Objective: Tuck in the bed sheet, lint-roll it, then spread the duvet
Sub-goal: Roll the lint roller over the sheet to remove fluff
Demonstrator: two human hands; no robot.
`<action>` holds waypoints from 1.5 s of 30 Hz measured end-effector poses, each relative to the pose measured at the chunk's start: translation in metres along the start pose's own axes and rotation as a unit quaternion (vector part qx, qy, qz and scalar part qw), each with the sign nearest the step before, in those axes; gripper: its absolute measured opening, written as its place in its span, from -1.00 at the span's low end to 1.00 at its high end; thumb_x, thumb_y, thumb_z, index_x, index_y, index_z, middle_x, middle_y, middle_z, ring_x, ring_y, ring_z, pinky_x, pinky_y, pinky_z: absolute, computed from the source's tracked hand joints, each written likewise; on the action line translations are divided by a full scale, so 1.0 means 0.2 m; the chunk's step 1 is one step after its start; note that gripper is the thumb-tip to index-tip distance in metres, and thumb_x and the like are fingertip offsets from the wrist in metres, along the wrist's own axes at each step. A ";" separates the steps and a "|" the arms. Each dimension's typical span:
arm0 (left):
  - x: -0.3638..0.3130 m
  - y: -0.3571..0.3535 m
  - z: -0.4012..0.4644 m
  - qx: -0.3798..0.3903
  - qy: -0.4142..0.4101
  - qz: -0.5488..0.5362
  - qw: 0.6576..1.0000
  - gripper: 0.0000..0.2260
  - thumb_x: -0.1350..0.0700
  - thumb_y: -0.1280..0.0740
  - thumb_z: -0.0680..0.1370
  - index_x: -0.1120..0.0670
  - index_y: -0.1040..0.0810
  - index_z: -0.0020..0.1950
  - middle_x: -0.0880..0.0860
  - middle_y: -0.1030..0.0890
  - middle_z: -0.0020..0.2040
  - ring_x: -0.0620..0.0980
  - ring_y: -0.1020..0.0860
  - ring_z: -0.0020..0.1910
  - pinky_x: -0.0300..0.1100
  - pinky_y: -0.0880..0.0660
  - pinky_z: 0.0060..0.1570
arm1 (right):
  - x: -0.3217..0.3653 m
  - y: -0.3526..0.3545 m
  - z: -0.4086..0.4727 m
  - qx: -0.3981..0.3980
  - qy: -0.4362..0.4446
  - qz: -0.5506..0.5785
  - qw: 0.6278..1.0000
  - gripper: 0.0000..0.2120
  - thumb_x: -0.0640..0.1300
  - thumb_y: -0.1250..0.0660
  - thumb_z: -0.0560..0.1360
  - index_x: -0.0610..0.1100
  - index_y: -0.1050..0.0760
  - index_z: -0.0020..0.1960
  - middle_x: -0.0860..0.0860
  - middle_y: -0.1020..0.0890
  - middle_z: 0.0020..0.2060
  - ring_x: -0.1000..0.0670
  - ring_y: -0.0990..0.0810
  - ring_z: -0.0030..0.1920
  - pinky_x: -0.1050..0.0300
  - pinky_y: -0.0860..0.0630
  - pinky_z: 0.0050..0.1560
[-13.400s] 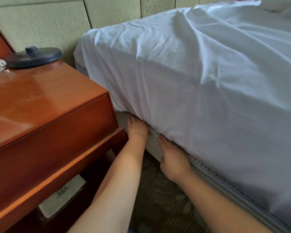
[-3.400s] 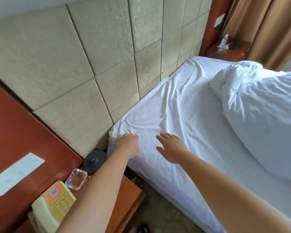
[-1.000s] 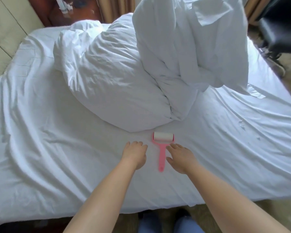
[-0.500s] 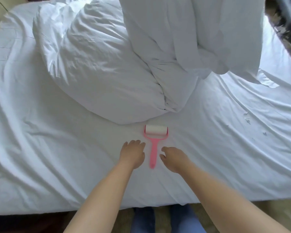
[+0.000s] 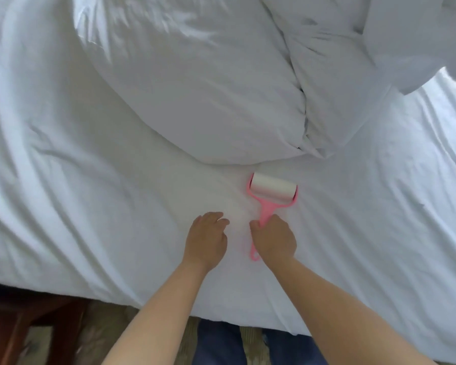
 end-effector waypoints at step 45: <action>1.10 0.18 -0.44 0.071 0.286 0.006 0.956 -0.21 -0.12 -0.25 0.58 0.21 0.14 0.56 0.15 0.17 0.57 0.08 0.14 0.55 0.00 0.10 0.51 | 0.68 -0.51 -0.36 0.160 0.286 -0.234 0.915 -0.64 0.17 0.06 0.63 -0.09 -0.26 -0.09 0.04 -0.42 -0.30 -0.02 -0.42 -0.30 0.09 -0.28 -0.34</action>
Point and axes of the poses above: each hand's wrist, its own z-axis towards the middle knuckle, its own y-axis out of the back of the hand, x = y × z, the point moved 4 cm from there along z, towards the middle knuckle
